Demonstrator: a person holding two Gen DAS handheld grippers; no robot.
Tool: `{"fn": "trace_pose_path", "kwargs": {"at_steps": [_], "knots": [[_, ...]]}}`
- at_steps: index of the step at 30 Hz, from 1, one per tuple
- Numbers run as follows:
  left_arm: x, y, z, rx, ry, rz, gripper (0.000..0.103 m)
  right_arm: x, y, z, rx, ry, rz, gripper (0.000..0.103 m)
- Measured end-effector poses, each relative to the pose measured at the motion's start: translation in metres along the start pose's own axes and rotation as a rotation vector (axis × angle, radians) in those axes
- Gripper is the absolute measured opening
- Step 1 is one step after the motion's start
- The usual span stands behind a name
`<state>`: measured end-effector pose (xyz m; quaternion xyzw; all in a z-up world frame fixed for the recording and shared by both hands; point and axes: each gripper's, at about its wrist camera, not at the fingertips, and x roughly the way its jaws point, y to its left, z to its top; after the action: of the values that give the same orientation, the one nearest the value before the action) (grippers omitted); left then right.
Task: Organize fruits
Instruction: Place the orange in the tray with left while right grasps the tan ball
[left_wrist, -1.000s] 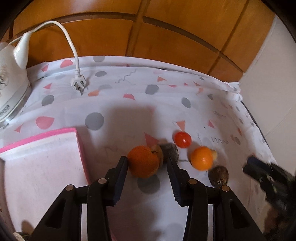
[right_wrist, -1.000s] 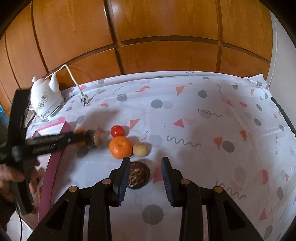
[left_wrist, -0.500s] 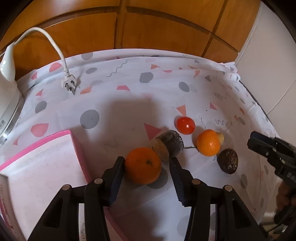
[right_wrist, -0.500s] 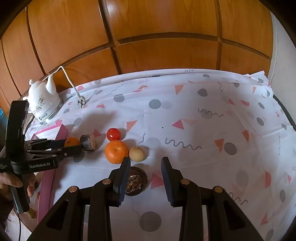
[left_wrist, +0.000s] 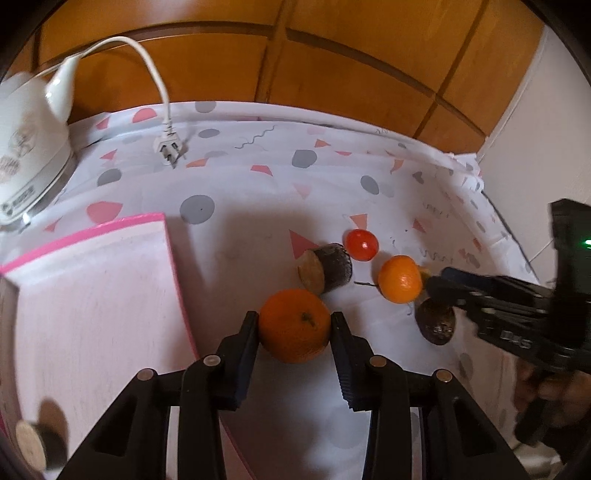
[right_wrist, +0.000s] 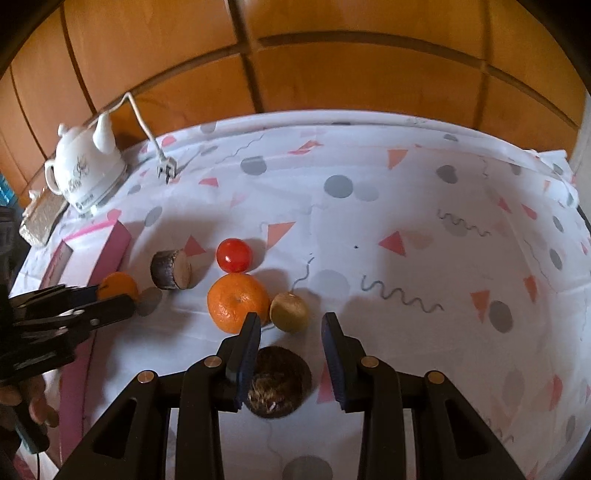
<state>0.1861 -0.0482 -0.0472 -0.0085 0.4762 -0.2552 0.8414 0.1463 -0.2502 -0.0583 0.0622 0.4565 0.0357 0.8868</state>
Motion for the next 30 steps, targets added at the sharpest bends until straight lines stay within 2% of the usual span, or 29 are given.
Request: {"fn": "trace_pose_path", "kwargs": {"at_steps": [8,16,20,23,26,30], "knots": [[-0.024,-0.002,-0.018,-0.083,-0.041,0.060,0.039,0.008,-0.006,0.004,0.026,0.003,0.021,0.034],[-0.053,-0.002,-0.036,-0.152,-0.093,0.059,0.039,0.001,-0.004,-0.002,0.001,-0.001,0.022,0.030],[-0.063,-0.001,-0.044,-0.164,-0.105,0.068,0.039,0.010,-0.001,0.000,-0.034,0.029,0.044,0.029],[-0.069,0.003,-0.049,-0.176,-0.110,0.104,0.039,0.014,-0.001,0.004,-0.043,0.011,0.024,0.029],[-0.075,0.007,-0.054,-0.187,-0.123,0.142,0.039,0.018,-0.008,0.009,-0.016,0.017,0.054,0.029],[-0.085,0.021,-0.058,-0.224,-0.144,0.171,0.039,0.016,-0.011,0.011,-0.017,0.019,0.053,0.029]]}}
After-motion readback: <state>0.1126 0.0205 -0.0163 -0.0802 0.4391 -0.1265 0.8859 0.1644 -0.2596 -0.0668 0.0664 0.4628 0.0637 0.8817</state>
